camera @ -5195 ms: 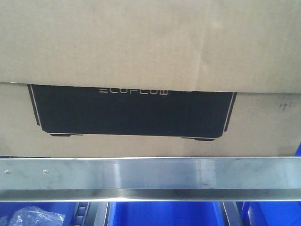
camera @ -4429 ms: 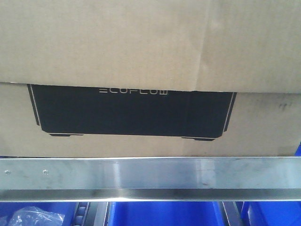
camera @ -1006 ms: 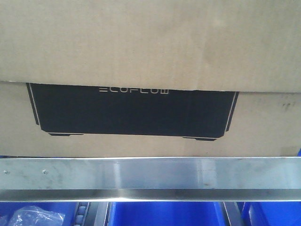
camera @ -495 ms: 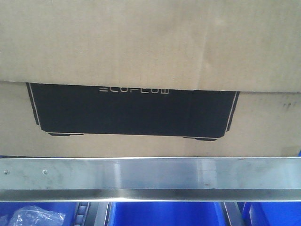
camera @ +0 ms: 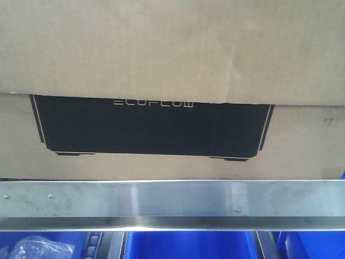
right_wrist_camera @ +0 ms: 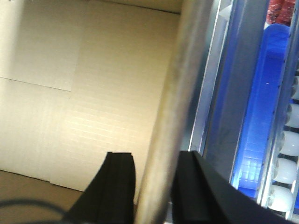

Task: Grab box from left shelf to table start
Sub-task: 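Lift the box with both grippers and pull it off the shelf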

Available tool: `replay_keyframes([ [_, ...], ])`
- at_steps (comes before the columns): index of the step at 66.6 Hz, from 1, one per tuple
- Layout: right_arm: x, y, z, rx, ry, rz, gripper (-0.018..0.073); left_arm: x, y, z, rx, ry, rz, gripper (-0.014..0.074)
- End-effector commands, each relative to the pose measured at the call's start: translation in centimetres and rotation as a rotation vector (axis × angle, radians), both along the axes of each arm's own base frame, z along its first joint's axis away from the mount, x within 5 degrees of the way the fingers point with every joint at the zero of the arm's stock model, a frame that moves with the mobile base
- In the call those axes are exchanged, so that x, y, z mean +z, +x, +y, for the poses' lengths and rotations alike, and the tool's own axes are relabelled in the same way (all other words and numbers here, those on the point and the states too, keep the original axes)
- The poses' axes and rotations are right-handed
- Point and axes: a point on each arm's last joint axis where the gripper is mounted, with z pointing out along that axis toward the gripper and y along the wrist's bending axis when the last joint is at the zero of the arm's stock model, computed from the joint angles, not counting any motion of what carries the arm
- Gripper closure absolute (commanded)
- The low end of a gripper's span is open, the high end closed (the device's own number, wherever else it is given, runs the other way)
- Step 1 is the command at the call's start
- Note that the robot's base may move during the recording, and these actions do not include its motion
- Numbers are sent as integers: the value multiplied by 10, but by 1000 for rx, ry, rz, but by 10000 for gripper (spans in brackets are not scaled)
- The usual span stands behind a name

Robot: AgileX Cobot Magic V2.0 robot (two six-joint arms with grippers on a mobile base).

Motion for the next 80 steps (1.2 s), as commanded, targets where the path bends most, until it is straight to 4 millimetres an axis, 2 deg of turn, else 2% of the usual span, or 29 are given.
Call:
replay_keyframes([
  [1, 25, -3, -2, -14, 2, -126, 494, 22, -5, 0, 0, -14, -114, 706],
  [4, 25, -3, -2, -14, 2, -126, 494, 22, -5, 0, 1, -19, -117, 676],
  [13, 26, -4, -2, -16, 4, -132, 494, 23, -5, 0, 5, -30, -126, 689],
  [20, 35, -13, -1, -21, 9, -155, 494, 31, -13, 1, 20, -50, -153, 689],
  [33, 73, -52, -1, -25, 18, -309, 494, 63, -50, 9, 21, -86, -284, 689],
  [43, 89, -84, 0, -23, 31, -385, 494, 71, -84, 16, 16, -112, -364, 689],
  [54, 82, -118, 1, -27, 40, -424, 494, 55, -119, 21, 7, -149, -395, 689],
  [68, 50, -156, 2, -48, 84, -456, 494, 23, -163, 30, 3, -164, -454, 689],
  [80, 39, -195, 3, -61, 118, -562, 494, 4, -199, 38, -1, -183, -541, 689],
])
